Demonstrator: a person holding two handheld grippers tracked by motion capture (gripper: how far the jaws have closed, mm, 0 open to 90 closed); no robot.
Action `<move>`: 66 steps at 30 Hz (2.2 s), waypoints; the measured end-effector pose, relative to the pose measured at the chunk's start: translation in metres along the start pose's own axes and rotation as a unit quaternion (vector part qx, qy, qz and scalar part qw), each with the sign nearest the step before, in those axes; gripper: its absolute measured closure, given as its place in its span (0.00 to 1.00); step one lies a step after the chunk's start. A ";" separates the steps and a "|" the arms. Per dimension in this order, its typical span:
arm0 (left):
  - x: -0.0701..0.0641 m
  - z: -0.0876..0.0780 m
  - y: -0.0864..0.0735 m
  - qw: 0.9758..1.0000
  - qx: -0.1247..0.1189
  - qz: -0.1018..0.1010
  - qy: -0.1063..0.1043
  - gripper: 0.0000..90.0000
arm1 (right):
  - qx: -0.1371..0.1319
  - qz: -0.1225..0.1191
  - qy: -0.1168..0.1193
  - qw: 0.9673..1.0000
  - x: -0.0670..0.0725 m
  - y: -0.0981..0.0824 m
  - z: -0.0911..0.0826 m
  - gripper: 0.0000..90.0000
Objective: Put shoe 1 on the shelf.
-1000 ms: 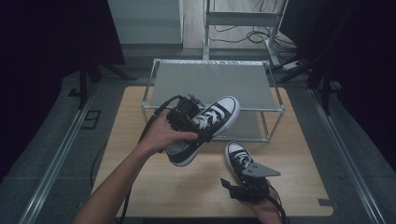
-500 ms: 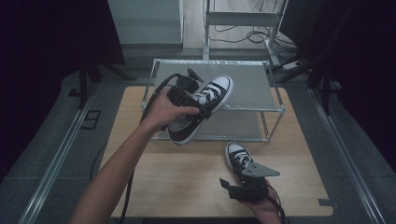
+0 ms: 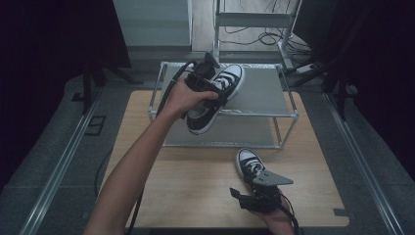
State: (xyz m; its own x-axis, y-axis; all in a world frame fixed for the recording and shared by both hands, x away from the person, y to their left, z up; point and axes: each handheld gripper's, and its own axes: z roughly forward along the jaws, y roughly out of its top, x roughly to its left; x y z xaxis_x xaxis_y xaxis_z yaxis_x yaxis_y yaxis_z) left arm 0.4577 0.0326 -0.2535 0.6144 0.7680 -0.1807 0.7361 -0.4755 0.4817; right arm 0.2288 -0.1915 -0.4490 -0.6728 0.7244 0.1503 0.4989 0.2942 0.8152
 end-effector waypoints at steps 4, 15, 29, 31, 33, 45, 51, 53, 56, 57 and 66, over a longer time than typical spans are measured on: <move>0.007 0.002 0.009 1.000 -0.003 -0.022 0.005 0.16 | -0.004 0.001 -0.001 1.000 -0.001 0.001 -0.001 0.37; 0.020 0.014 0.032 0.996 -0.002 -0.078 0.036 0.16 | -0.004 0.002 0.004 1.000 0.001 0.001 -0.001 0.37; 0.036 0.032 0.051 0.985 -0.003 -0.157 0.069 0.16 | -0.007 0.001 0.008 1.000 0.003 0.002 -0.003 0.37; 0.038 0.034 0.053 0.984 0.002 -0.161 0.070 0.16 | -0.007 0.001 0.009 1.000 0.003 0.002 -0.003 0.37; 0.040 0.036 0.055 0.982 0.002 -0.170 0.076 0.16 | -0.007 0.001 0.009 1.000 0.003 0.002 -0.003 0.37; 0.048 0.045 0.066 0.974 -0.001 -0.208 0.093 0.16 | -0.010 0.006 0.009 1.000 0.003 0.002 -0.005 0.37; 0.053 0.050 0.067 0.968 0.006 -0.224 0.108 0.16 | -0.009 0.005 0.010 1.000 0.003 0.002 -0.005 0.37; 0.054 0.051 0.068 0.968 0.007 -0.226 0.109 0.16 | -0.009 0.006 0.011 1.000 0.003 0.003 -0.005 0.37; 0.055 0.054 0.070 0.967 0.007 -0.227 0.111 0.16 | -0.009 0.006 0.010 1.000 0.002 0.003 -0.005 0.37; 0.055 0.054 0.070 0.967 0.007 -0.227 0.111 0.16 | -0.009 0.006 0.010 1.000 0.002 0.003 -0.005 0.37; 0.057 0.060 0.073 0.967 0.018 -0.228 0.116 0.16 | -0.006 0.005 0.013 1.000 0.002 0.002 -0.004 0.37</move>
State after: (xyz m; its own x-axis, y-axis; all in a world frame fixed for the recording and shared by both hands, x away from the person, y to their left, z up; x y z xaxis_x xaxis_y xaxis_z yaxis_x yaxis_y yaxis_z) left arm 0.5638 0.0156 -0.2801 0.1468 0.9747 -0.1684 0.9272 -0.0763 0.3667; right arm 0.2264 -0.1918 -0.4445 -0.6810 0.7116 0.1730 0.4997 0.2789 0.8200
